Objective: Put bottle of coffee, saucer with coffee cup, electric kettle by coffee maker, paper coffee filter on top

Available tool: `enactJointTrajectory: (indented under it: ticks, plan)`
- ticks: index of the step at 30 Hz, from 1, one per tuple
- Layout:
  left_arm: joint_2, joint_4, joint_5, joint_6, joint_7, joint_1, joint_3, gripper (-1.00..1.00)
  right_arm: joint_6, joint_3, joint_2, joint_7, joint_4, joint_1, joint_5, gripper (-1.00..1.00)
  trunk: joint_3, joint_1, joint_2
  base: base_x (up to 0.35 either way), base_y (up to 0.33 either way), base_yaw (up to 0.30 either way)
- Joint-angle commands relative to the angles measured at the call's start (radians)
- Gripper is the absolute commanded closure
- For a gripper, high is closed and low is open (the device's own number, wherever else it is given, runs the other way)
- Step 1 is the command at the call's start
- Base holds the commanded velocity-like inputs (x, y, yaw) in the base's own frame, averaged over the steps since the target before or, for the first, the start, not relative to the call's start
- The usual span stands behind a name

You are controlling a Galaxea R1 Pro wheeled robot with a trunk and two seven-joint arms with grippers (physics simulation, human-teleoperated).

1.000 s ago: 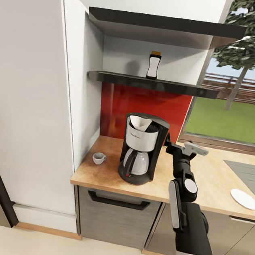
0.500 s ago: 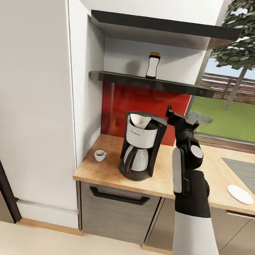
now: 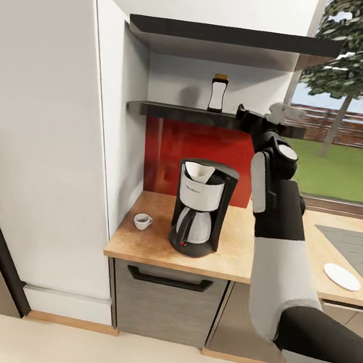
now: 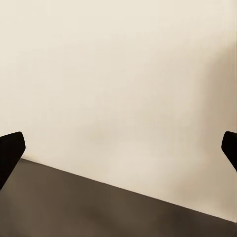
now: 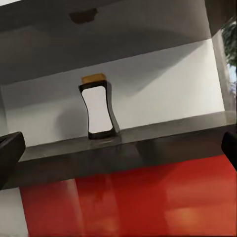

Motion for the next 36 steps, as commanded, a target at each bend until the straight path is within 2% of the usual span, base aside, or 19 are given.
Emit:
enactJointTrajectory:
  ticks: [1, 4, 7, 11, 14, 17, 20, 24, 31, 33, 36]
  plan:
    - [-0.002, -0.001, 0.005, -0.003, 0.003, 0.000, -0.008, -1.00, 0.006, 0.002, 0.000, -0.007, 0.067, -0.045, -0.008, -1.00, -0.002, 0.001, -0.002, 0.000, 0.000, 0.000]
    - [-0.015, -0.001, 0.003, -0.004, 0.003, 0.000, -0.010, -1.00, 0.007, 0.003, 0.000, -0.007, 0.213, -0.136, -0.009, -1.00, -0.002, 0.001, -0.002, 0.000, 0.000, 0.000]
    - [-0.028, 0.000, 0.000, -0.003, 0.005, 0.000, -0.014, -1.00, 0.006, 0.003, 0.000, -0.007, 0.400, -0.255, -0.008, -1.00, -0.002, 0.001, -0.002, 0.000, 0.000, 0.000]
    - [-0.032, 0.001, 0.000, -0.003, 0.006, 0.000, -0.015, -1.00, 0.005, 0.004, 0.000, -0.023, 0.516, -0.323, -0.007, -1.00, -0.002, 0.001, -0.002, 0.000, 0.000, 0.000]
    - [-0.035, 0.000, 0.000, -0.003, 0.007, 0.000, -0.013, -1.00, 0.005, 0.004, 0.000, -0.099, 0.567, -0.370, -0.008, -1.00, -0.002, 0.001, -0.002, 0.000, 0.000, 0.000]
    - [-0.040, -0.001, 0.000, -0.003, 0.009, 0.000, -0.012, -1.00, 0.004, 0.006, 0.000, -0.168, 0.579, -0.405, -0.008, -1.00, -0.002, 0.001, -0.002, 0.000, 0.000, 0.000]
    - [-0.041, -0.001, 0.000, -0.001, 0.010, 0.000, -0.011, -1.00, 0.004, 0.024, 0.000, -0.192, 0.570, -0.417, -0.008, -1.00, -0.002, 0.001, -0.002, 0.000, 0.000, 0.000]
    - [-0.042, 0.000, 0.000, 0.000, 0.010, 0.000, -0.011, -1.00, 0.005, 0.043, 0.000, -0.203, 0.541, -0.421, -0.008, -1.00, -0.002, 0.001, -0.002, 0.000, 0.000, 0.000]
    - [-0.042, 0.001, 0.002, 0.002, 0.008, 0.000, -0.011, -1.00, 0.005, 0.048, 0.000, -0.205, 0.494, -0.423, -0.009, -1.00, -0.002, 0.001, -0.002, 0.000, 0.000, 0.000]
    - [-0.051, -0.011, 0.010, -0.010, -0.001, 0.009, -0.006, -1.00, 0.009, 0.056, 0.000, -0.205, 0.495, -0.411, -0.009, -1.00, -0.002, 0.001, -0.002, 0.000, 0.000, 0.000]
    - [-0.051, -0.023, 0.010, -0.024, -0.001, 0.008, -0.007, -1.00, 0.009, 0.056, 0.000, -0.205, 0.494, -0.404, -0.009, -1.00, -0.002, 0.001, -0.002, 0.000, 0.000, 0.000]
